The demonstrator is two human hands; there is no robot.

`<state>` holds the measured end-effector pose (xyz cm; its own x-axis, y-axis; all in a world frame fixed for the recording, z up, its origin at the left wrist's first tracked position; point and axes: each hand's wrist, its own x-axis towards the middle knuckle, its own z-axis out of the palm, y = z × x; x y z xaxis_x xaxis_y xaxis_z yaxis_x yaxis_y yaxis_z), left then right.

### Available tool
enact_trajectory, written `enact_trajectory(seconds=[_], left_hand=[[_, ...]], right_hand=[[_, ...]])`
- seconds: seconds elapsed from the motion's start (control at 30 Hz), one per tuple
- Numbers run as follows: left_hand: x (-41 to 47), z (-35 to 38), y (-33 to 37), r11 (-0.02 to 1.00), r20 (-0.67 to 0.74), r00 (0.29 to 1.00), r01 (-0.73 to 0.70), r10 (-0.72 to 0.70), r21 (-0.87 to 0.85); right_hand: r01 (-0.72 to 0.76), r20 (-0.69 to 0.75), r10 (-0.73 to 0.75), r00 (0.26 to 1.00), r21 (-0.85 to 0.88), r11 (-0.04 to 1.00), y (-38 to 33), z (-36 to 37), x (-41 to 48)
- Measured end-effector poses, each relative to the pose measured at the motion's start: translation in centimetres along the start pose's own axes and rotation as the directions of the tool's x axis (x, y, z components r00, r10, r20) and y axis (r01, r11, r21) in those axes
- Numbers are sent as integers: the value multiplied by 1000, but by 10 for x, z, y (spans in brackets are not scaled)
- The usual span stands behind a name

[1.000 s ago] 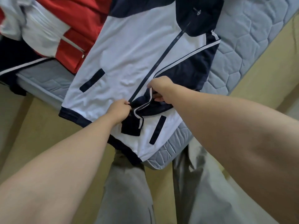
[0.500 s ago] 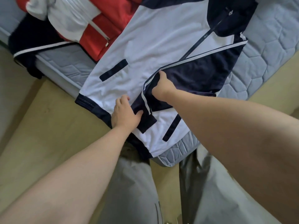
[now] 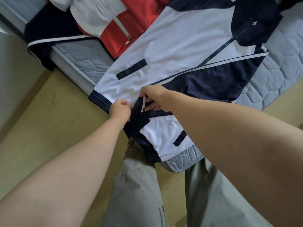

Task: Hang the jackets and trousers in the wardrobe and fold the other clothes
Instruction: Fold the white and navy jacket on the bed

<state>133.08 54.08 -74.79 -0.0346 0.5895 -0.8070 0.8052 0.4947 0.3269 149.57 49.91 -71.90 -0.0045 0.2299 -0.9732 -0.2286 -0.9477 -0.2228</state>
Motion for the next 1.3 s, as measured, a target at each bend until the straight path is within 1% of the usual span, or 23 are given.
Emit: enact_trajectory(seconds=[0.07, 0.13, 0.23, 0.33, 0.4, 0.47, 0.53, 0.57, 0.63, 0.67, 0.7, 0.77, 0.83, 0.9, 0.93, 1.0, 1.07, 1.1, 1.13, 1.2, 1.23, 1.27, 1.3], left_hand=[[0, -10, -5, 992, 39, 997, -73, 69, 100], [2, -16, -9, 977, 35, 991, -134, 130, 165], [2, -21, -6, 986, 16, 991, -136, 135, 99], [3, -25, -2, 987, 46, 986, -163, 162, 10], [3, -30, -1, 983, 83, 979, -185, 185, -2], [6, -35, -4, 967, 94, 970, -233, 224, 102], [14, -41, -3, 951, 19, 966, -257, 257, 172], [17, -44, 0, 961, -42, 970, -231, 240, 152], [26, -50, 6, 989, -132, 980, -144, 146, 26], [31, -53, 9, 994, -161, 982, -104, 100, -16], [34, -55, 11, 998, -176, 982, -68, 66, -5], [39, -58, 12, 991, -174, 985, 16, 7, 132], [40, -59, 11, 956, -147, 988, 81, -41, 281], [36, -58, 16, 924, -161, 986, 103, -45, 368], [34, -56, 19, 917, -181, 983, 89, -19, 389], [32, -48, 25, 912, -214, 971, -7, 104, 410], [33, -37, 33, 886, -250, 939, -103, 237, 453], [35, -31, 37, 859, -274, 922, -106, 274, 501], [37, -26, 40, 833, -314, 911, -56, 269, 551], [37, -15, 48, 776, -423, 887, 131, 187, 617], [33, -7, 53, 739, -464, 865, 184, 192, 648], [29, 3, 60, 702, -477, 841, 179, 254, 689], [24, 15, 71, 669, -459, 816, 123, 351, 733]], right_hand=[[-18, -82, 28, 996, 121, 993, -1, 4, 6], [-50, -123, 73, 990, 181, 982, -4, 7, 9], [-105, -59, 134, 989, 355, 929, -6, 15, 11], [-40, 4, 44, 999, 536, 843, -15, 28, 11], [-1, -10, 7, 1000, 555, 832, -22, 35, 11], [5, -44, 23, 999, 543, 839, -26, 38, 13], [41, -135, 26, 990, 471, 881, -28, 39, 15], [81, -236, 9, 972, 370, 926, -27, 38, 18], [115, -455, -75, 887, 62, 991, -24, 30, 22], [88, -527, -111, 843, -67, 994, -22, 24, 22], [39, -572, -131, 810, -170, 985, -18, 17, 22], [-79, -634, -146, 760, -312, 947, -8, 1, 22], [-172, -678, -142, 722, -374, 911, 2, -18, 18], [-245, -702, -109, 703, -383, 891, 11, -40, 14], [-271, -708, -90, 701, -381, 884, 15, -51, 14], [-288, -693, -60, 719, -375, 881, 21, -70, 16], [-260, -660, -58, 749, -373, 890, 28, -83, 23], [-247, -650, -72, 757, -385, 889, 30, -87, 26], [-235, -641, -91, 762, -406, 883, 31, -91, 28], [-210, -617, -127, 777, -444, 871, 33, -99, 28], [-191, -609, -141, 781, -447, 874, 33, -105, 27], [-159, -605, -163, 780, -443, 882, 33, -114, 25], [-109, -602, -198, 774, -435, 894, 30, -124, 23]])
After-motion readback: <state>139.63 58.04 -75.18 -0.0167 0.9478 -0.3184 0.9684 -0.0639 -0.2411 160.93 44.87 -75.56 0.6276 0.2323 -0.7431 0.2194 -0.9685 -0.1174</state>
